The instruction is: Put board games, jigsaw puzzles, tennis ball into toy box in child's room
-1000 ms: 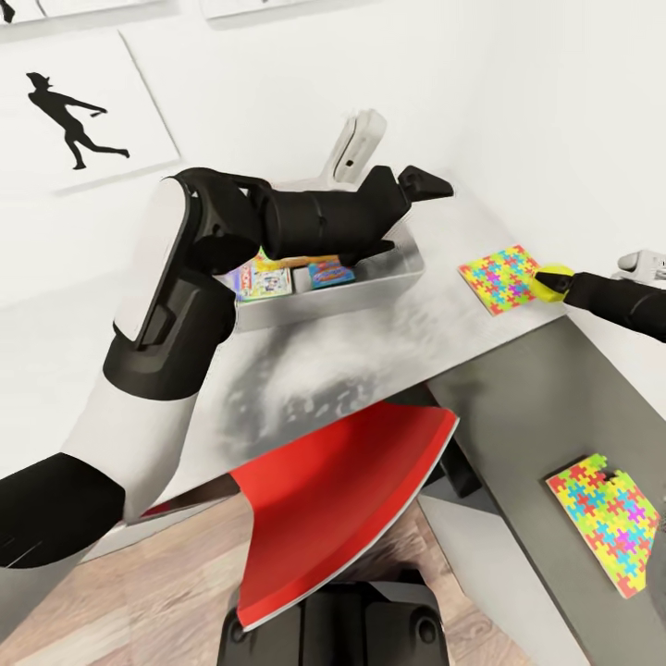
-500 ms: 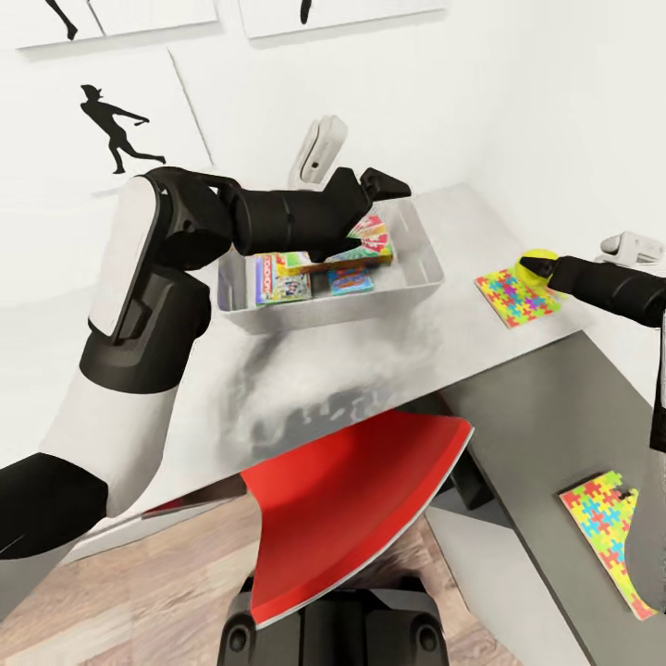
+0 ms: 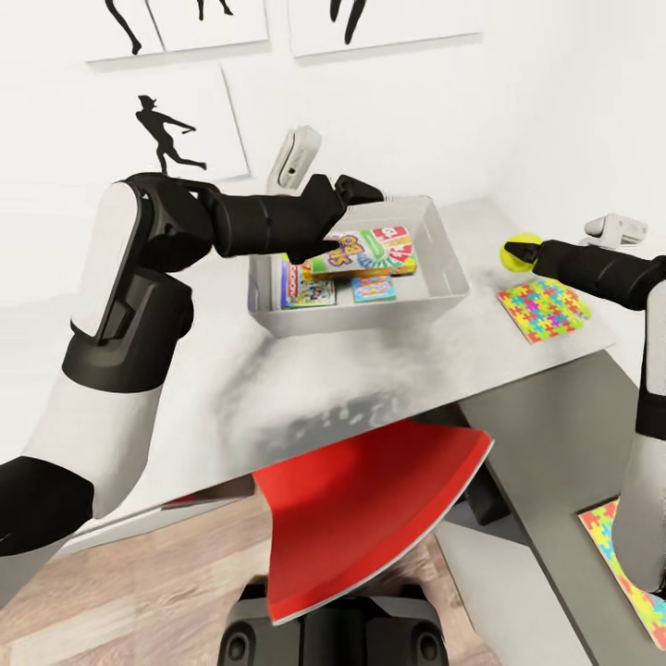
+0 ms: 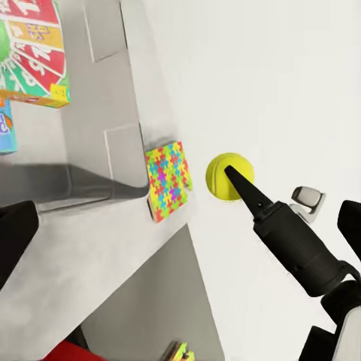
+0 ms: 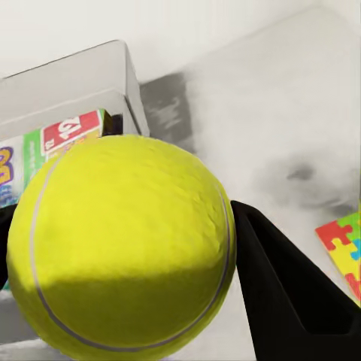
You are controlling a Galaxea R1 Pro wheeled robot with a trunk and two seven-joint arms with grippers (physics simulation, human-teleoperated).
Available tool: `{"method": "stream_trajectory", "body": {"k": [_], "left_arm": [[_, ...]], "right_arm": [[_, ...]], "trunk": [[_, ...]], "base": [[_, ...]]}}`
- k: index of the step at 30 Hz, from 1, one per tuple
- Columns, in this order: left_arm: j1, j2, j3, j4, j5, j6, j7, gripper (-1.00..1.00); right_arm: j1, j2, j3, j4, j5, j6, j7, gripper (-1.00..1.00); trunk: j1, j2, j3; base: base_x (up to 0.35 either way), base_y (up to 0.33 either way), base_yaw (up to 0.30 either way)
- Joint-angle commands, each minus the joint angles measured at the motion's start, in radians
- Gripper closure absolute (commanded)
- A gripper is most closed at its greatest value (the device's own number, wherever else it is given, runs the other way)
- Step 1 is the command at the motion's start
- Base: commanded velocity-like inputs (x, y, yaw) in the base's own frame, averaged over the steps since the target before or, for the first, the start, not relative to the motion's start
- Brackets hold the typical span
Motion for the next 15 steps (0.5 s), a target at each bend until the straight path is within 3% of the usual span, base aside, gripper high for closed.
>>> {"method": "stream_trajectory", "body": {"k": [1,15], "left_arm": [[0.0,0.002,0.0,0.0,0.007,0.0,0.008,-1.0],[0.003,0.012,0.004,0.0,0.008,0.02,0.007,-1.0]], "right_arm": [[-0.003,0.001,0.001,-0.001,0.0,0.005,-0.001,1.0],[-0.012,0.027,0.02,0.002,0.003,0.005,-0.001,1.0]], "trunk": [[0.001,-0.002,0.0],[0.001,-0.002,0.022]], "base": [[0.0,0.0,0.149],[0.0,0.0,0.151]]}}
